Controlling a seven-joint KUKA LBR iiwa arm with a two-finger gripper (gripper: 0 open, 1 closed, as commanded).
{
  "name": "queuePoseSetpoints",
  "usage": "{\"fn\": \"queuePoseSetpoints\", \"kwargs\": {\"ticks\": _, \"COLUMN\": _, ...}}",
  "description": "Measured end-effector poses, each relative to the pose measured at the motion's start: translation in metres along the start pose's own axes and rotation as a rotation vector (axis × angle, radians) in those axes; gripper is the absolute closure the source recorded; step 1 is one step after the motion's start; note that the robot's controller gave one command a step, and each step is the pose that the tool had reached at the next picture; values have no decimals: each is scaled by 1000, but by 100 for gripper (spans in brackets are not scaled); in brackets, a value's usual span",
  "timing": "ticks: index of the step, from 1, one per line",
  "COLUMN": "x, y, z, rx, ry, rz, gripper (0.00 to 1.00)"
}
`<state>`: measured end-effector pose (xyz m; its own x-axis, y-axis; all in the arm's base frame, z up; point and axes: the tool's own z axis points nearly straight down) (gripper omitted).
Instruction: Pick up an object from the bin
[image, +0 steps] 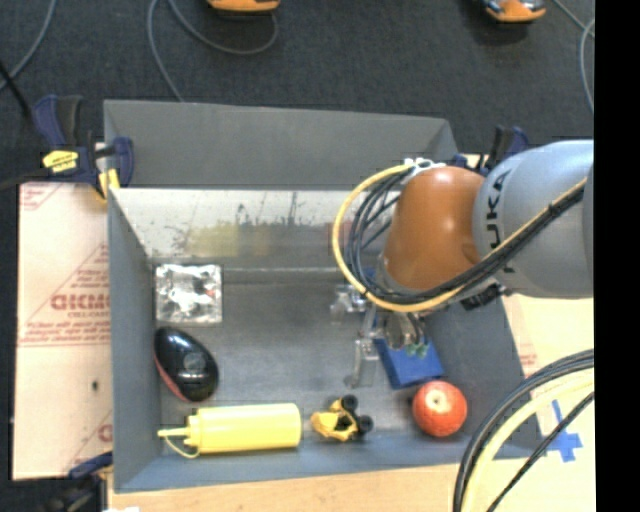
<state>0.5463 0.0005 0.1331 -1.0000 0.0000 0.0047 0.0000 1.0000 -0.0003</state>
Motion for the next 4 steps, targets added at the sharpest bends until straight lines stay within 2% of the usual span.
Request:
{"fn": "queuePoseSetpoints", "kwargs": {"ticks": 1, "x": -1, "y": 0, "z": -4, "rx": 0, "ry": -6, "rz": 0, "gripper": 0}}
{"fn": "queuePoseSetpoints", "kwargs": {"ticks": 2, "x": 37, "y": 2, "z": 34, "rx": 1, "ry": -12, "rz": -224, "gripper": 0}}
{"fn": "queuePoseSetpoints", "kwargs": {"ticks": 3, "x": 62, "y": 3, "z": 58, "rx": 1, "ry": -11, "rz": -360, "gripper": 0}}
{"fn": "queuePoseSetpoints", "kwargs": {"ticks": 4, "x": 68, "y": 13, "z": 40, "rx": 4, "ry": -15, "rz": -603, "gripper": 0}}
